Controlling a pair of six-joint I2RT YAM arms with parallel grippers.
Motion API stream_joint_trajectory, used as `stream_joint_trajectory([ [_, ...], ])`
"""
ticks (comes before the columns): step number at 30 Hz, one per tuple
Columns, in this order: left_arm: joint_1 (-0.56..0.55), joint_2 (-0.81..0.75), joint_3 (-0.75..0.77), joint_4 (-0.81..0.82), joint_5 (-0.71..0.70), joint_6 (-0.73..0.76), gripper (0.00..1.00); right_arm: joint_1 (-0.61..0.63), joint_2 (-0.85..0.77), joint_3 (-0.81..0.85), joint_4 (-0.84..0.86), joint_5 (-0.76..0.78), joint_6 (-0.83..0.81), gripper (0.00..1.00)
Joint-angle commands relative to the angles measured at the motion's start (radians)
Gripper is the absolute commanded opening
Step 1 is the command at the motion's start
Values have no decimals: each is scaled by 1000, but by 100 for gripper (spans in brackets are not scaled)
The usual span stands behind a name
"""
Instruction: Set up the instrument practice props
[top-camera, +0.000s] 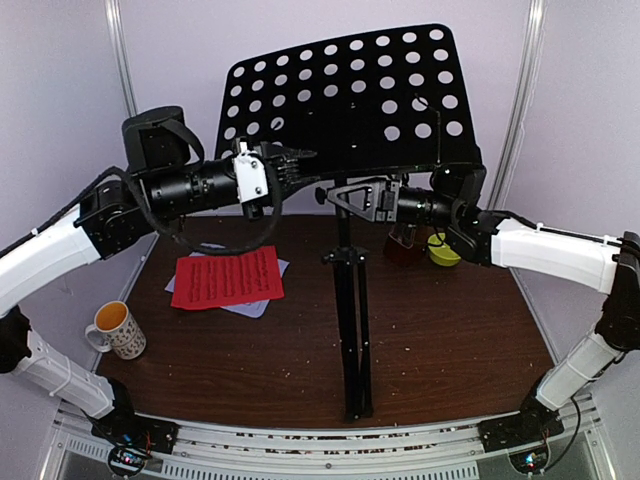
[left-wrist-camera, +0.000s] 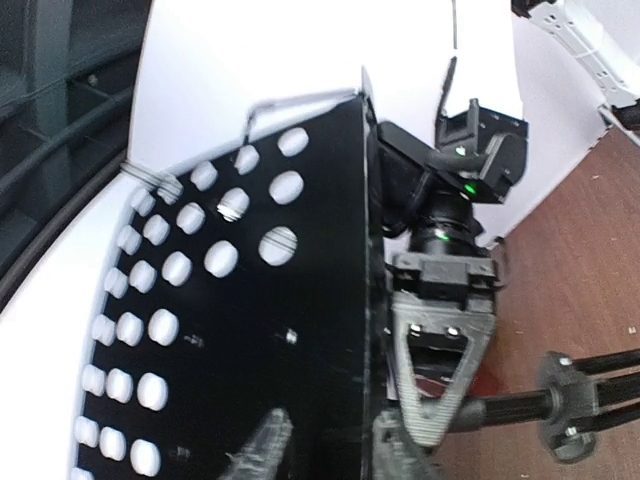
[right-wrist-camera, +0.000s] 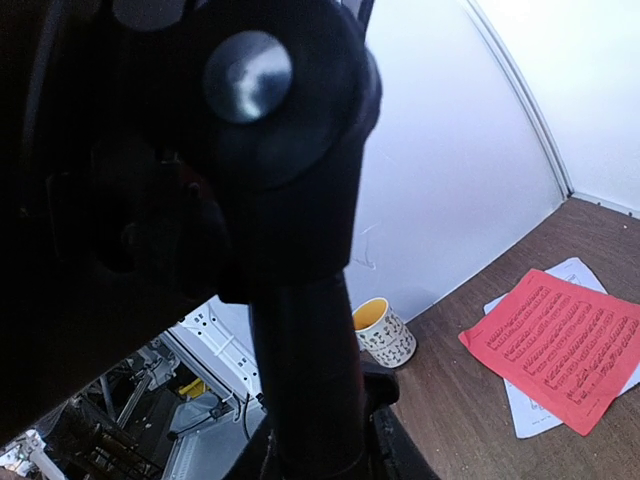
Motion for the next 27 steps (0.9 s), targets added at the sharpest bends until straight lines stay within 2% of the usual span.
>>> stream_joint_trajectory([
  [1,-8,-99,32,287,-49,-49,42,-21,-68,58,91,54,16,0],
  [6,-8,-163,-39,326,-139,-159,62,-48,-113,99,109,124,1,0],
  [10,-7,-239,-105,336,-239,-291,69,-60,-157,117,102,188,-37,0],
  [15,-8,-330,-203,292,-376,-455,75,-64,-205,116,90,277,-111,0],
  [20,-8,-373,-272,118,-448,-639,80,-65,-238,102,103,295,-168,0],
  [24,-7,-421,-471,198,-448,-785,81,-64,-250,93,139,294,-168,0],
  [27,-6,-411,-580,272,-442,-903,79,-63,-269,93,99,385,-182,0],
])
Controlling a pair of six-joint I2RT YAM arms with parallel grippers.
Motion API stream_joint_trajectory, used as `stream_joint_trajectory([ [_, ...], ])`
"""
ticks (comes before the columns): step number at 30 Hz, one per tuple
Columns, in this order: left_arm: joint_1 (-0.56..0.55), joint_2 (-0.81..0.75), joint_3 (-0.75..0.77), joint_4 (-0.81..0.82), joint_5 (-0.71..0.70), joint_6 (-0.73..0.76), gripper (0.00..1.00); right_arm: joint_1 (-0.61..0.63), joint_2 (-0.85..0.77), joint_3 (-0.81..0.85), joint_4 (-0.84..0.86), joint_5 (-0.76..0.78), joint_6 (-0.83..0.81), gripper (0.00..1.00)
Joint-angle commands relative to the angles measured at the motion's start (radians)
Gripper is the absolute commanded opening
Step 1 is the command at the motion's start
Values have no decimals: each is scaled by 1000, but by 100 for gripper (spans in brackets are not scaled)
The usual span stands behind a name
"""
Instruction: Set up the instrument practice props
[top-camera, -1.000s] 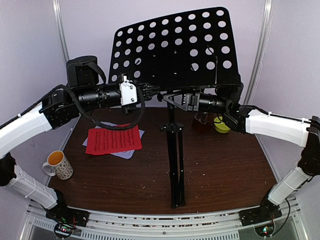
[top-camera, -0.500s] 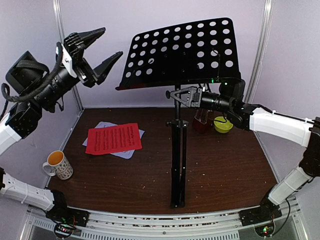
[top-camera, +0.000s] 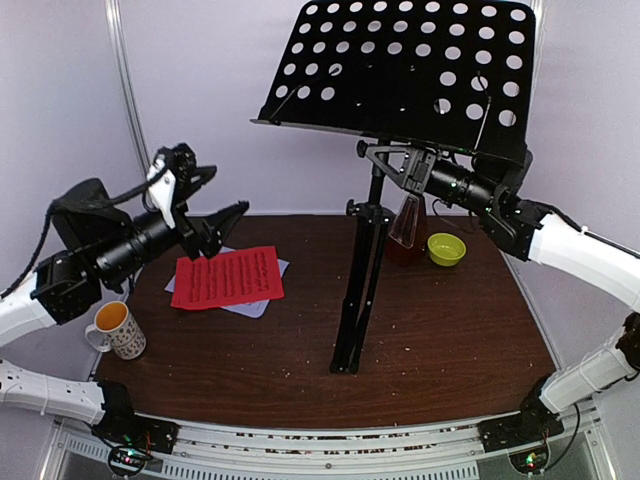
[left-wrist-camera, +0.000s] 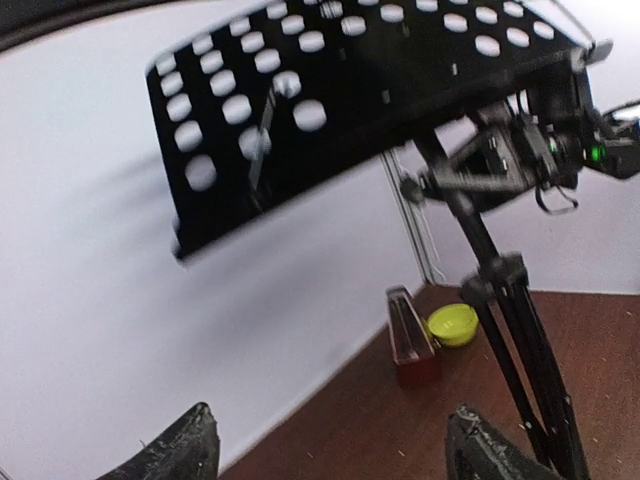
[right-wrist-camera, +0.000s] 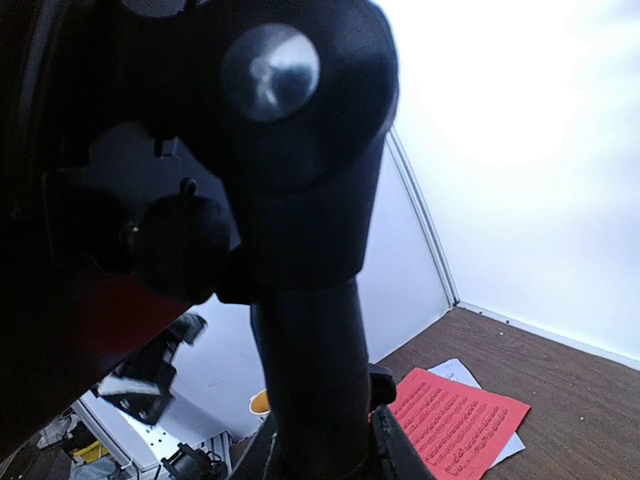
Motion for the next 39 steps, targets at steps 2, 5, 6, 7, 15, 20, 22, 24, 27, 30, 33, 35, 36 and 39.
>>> stream_joint_trajectory([
  [2,-1,43,-166,115,-11,-269,76,2,-105,88,168,186,-31,0],
  [5,-1,110,-189,149,-27,-342,71,5,-124,75,118,303,-74,0],
  [6,-1,137,-187,160,-32,-361,69,8,-129,73,95,338,-89,0],
  [7,-2,165,-182,168,-38,-379,67,12,-134,72,84,371,-105,0],
  [15,-69,423,-63,215,-117,-464,64,62,-148,42,-2,698,-187,0],
  [20,-121,578,30,277,-156,-461,64,93,-142,37,-12,798,-201,0],
  [22,-140,638,67,296,-164,-460,64,111,-137,41,-15,830,-217,0],
  [24,-165,695,116,298,-188,-447,64,130,-135,44,-10,860,-231,0],
  [27,-189,771,176,303,-203,-441,64,154,-135,42,1,898,-239,0],
  [30,-201,826,215,309,-237,-458,64,176,-139,43,5,935,-241,0],
  [33,-208,868,243,312,-268,-483,64,197,-145,47,3,978,-241,0],
  [35,-210,897,270,299,-286,-493,64,210,-148,47,1,1008,-237,0],
  [36,-210,912,283,288,-298,-497,64,213,-150,48,-1,1016,-231,0],
  [39,-210,942,309,269,-340,-516,63,221,-154,48,-16,1035,-209,0],
])
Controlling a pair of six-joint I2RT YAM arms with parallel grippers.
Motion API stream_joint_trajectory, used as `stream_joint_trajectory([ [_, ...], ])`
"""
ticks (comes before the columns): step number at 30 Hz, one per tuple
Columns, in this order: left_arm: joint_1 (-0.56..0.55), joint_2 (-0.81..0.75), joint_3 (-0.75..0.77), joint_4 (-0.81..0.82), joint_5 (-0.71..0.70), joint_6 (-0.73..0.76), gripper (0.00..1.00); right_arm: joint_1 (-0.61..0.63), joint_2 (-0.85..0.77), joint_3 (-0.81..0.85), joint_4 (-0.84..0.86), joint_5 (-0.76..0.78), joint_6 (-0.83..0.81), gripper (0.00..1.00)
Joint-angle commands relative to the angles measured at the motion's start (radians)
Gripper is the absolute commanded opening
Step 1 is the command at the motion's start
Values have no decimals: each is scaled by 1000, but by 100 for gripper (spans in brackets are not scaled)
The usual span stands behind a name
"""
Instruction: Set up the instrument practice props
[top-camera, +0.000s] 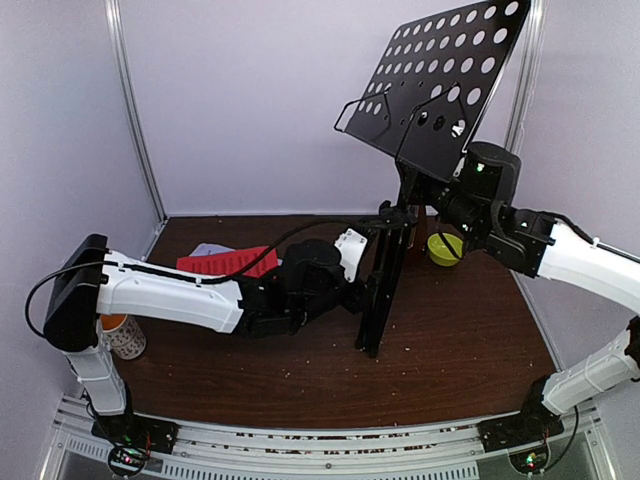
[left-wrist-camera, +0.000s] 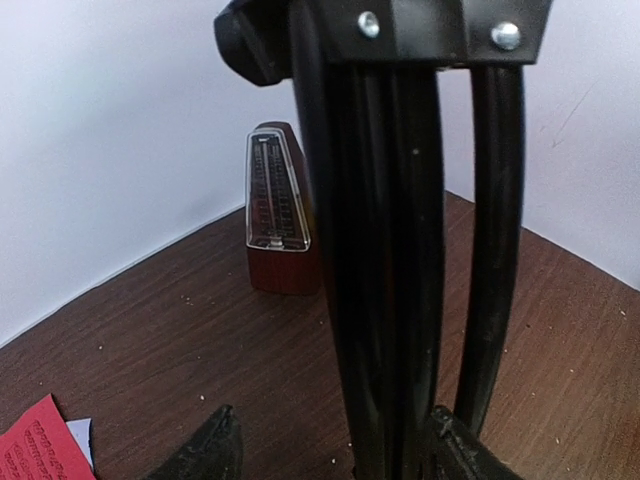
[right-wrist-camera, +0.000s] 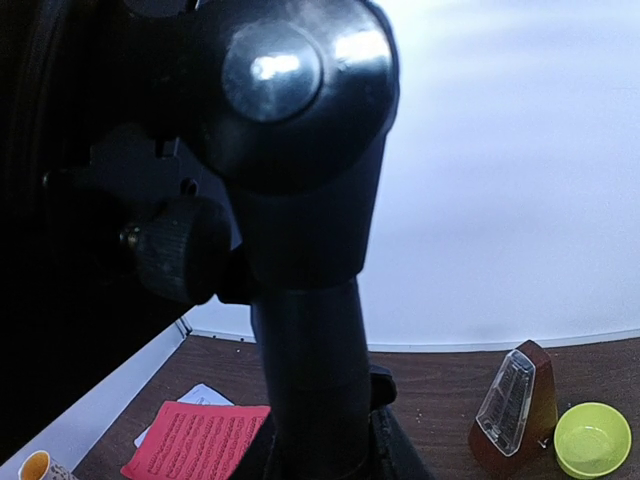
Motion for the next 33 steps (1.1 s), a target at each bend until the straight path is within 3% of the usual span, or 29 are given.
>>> stream_joint_trajectory([
  [1,-2,38,61,16,-97,-45,62,17,-94,51,241,77,55,0],
  [15,-2,134,195,-132,-294,-73,54,65,-108,68,188,158,94,0],
  [23,-2,212,283,-164,-335,-62,57,98,-95,85,150,214,129,0],
  [33,-2,207,241,-83,-216,137,26,104,-89,118,151,193,39,0],
])
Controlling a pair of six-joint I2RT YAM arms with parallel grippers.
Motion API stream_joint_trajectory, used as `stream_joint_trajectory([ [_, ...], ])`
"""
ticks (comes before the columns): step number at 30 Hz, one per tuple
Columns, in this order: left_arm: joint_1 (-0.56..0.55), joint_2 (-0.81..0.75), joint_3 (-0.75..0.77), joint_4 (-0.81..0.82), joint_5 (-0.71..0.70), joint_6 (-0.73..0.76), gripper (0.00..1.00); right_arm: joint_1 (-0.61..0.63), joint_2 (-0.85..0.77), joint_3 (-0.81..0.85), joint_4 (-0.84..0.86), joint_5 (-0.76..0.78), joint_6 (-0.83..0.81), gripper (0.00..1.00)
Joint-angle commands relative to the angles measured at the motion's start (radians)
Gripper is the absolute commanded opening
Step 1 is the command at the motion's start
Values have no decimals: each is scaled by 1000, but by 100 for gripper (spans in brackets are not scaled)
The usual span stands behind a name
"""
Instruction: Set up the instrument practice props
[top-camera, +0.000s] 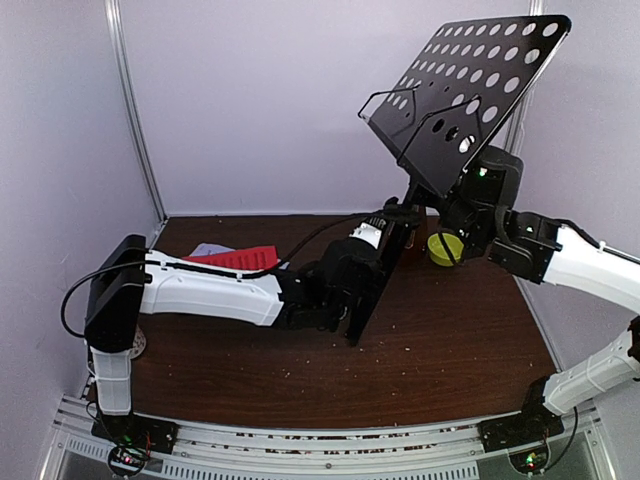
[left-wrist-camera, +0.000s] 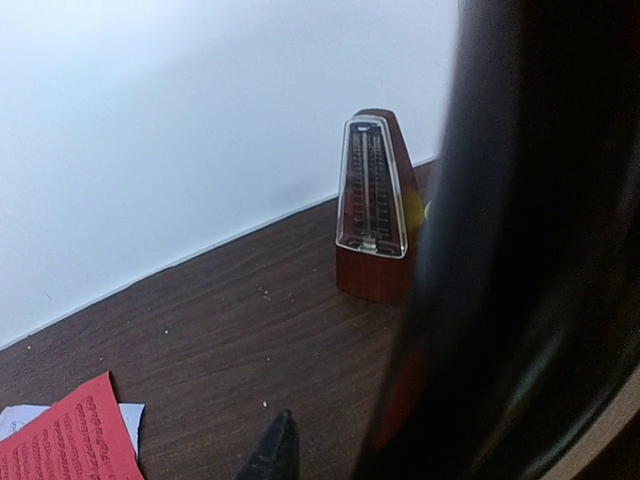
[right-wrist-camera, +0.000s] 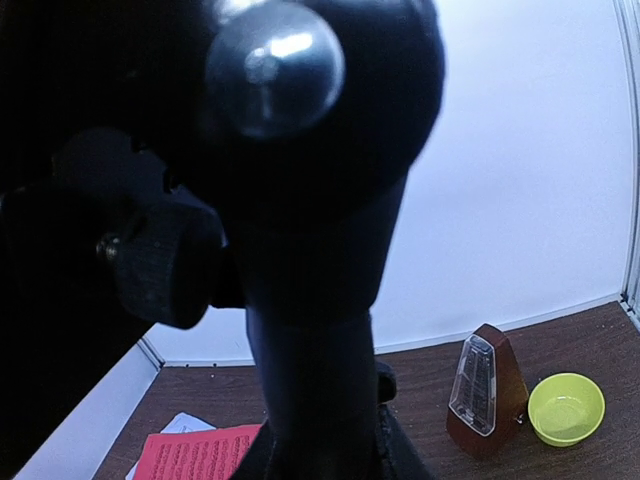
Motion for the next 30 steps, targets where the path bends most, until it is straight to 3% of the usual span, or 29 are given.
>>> stream_joint_trajectory([
  [1,2,-2,-18,50,63,183,23,22,-68,119,189,-46,-42,0],
  [14,2,-17,-137,139,267,434,10,20,-25,271,113,-117,-206,0],
  [21,6,-14,-175,110,255,489,3,21,-15,290,103,-140,-235,0],
  [30,23,-60,-313,171,249,550,3,19,-15,292,106,-188,-272,0],
])
